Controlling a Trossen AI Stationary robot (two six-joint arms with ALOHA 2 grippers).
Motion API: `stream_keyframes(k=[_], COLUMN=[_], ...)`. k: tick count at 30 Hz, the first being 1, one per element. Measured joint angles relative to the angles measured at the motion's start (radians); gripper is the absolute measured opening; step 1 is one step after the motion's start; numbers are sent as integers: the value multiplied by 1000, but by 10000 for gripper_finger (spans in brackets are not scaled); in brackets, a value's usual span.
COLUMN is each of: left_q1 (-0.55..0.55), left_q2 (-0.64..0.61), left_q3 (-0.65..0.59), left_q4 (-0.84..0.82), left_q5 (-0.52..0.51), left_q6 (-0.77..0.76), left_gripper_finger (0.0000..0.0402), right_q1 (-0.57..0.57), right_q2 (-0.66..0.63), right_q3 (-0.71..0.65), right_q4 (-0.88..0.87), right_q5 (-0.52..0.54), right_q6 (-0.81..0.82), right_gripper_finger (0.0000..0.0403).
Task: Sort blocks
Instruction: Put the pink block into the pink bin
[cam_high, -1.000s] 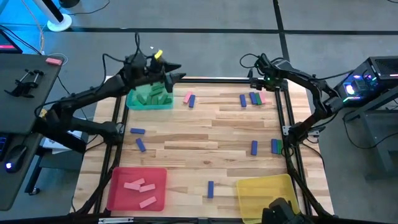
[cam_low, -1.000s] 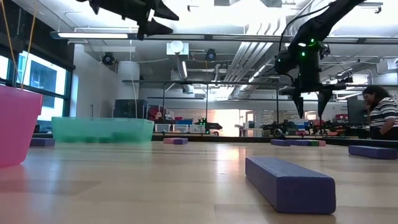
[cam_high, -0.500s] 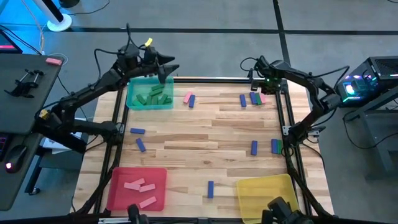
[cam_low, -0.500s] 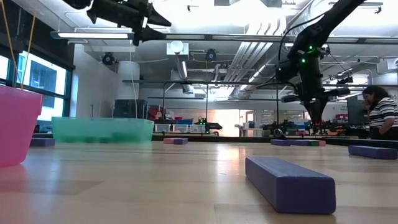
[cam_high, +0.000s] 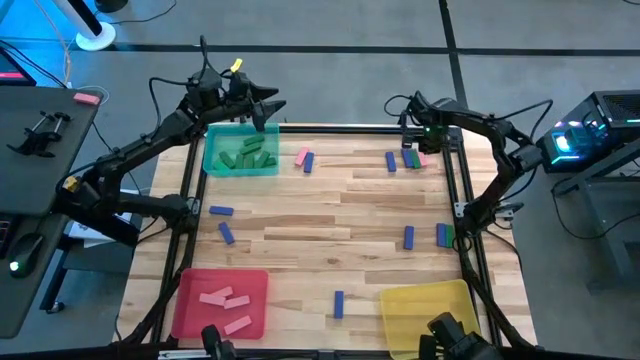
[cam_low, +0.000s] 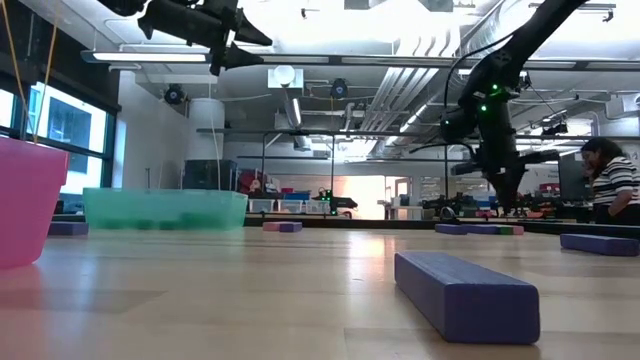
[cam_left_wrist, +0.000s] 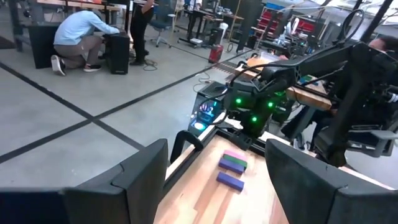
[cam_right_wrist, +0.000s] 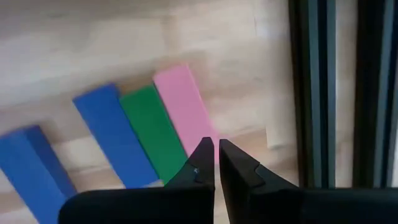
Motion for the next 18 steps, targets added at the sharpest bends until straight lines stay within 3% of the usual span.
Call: stream_keyframes(k=[6,18], left_q1=[0,0], left_q2=[0,0], left_q3=[0,0], left_q4=[0,2], left_q5=[0,-3], left_q6=[-8,-27], left_gripper_finger=[257,257], right_q1=[-3,34], right_q2=[0,-1], right_q3=[-78,-110], right_q4=[66,102], right_q5=[-90,-20], right_q6=[-14,-11], right_gripper_finger=[0,0])
